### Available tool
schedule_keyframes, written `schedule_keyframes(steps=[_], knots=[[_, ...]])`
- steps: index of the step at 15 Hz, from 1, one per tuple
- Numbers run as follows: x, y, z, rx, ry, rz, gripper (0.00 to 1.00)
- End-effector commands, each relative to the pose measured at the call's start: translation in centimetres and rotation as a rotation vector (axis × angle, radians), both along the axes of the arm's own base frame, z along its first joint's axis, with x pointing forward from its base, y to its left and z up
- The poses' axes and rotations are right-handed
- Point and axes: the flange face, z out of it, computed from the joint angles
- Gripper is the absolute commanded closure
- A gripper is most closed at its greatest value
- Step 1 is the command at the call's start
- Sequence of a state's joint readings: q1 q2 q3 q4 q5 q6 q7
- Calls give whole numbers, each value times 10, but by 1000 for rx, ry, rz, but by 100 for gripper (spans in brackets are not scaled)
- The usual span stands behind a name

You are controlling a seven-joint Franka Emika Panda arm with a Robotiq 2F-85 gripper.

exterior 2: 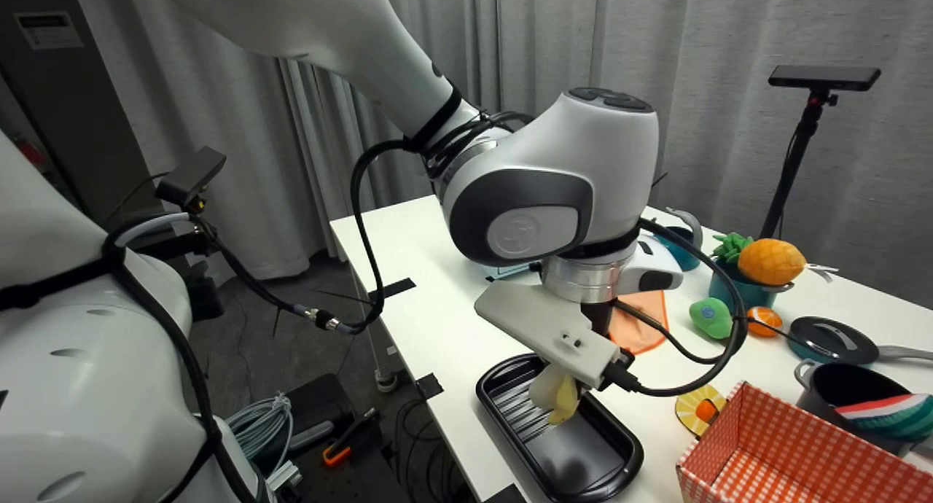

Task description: Put the banana plush toy on the black tray

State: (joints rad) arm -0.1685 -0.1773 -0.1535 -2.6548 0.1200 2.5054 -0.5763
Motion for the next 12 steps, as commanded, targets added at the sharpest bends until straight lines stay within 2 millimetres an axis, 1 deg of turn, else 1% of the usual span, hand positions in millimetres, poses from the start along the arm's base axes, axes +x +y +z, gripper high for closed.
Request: schedule_keyframes(steps=[1,2,3,4,7,12], knots=[[-2,15,13,-34,-118,73,24],[0,17,14,-40,-139,83,16],[2,20,16,-45,-155,91,9],[3,22,18,-44,-162,94,1],[10,24,27,-41,-182,93,0],[16,19,47,-34,-223,78,0]])
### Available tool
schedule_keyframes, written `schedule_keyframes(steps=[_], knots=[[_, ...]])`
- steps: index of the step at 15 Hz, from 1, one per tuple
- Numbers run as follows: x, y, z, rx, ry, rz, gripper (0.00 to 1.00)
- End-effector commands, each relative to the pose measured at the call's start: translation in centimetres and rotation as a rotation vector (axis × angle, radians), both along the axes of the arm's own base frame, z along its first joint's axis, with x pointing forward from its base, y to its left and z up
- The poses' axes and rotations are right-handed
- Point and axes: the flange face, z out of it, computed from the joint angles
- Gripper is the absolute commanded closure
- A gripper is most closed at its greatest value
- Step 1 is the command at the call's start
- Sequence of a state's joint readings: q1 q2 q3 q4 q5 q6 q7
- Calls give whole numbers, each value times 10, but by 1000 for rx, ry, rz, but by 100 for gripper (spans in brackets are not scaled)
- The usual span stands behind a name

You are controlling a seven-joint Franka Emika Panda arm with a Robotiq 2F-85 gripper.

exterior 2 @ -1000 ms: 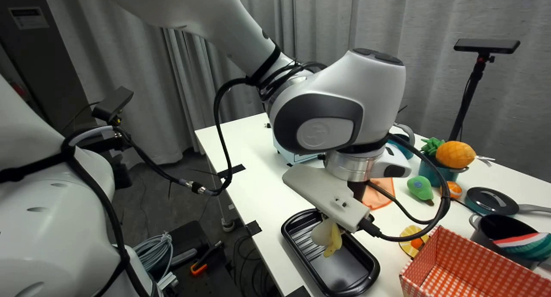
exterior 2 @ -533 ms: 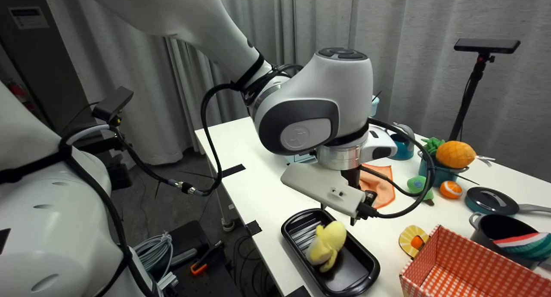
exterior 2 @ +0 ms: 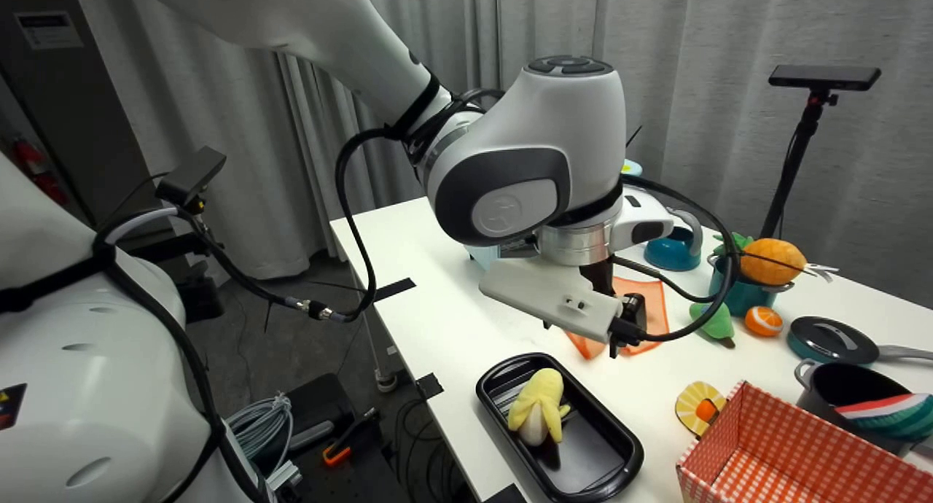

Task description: Put the banana plush toy on the black tray

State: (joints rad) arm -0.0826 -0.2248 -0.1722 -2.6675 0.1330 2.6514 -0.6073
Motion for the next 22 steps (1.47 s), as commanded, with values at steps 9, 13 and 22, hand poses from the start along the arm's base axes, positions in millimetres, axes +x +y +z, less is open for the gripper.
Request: schedule_keyframes(steps=[9,13,22], knots=[[4,-10,33,10,-70,-23,0],[5,-10,33,10,-70,-21,0],[5,-10,33,10,-70,-21,0]])
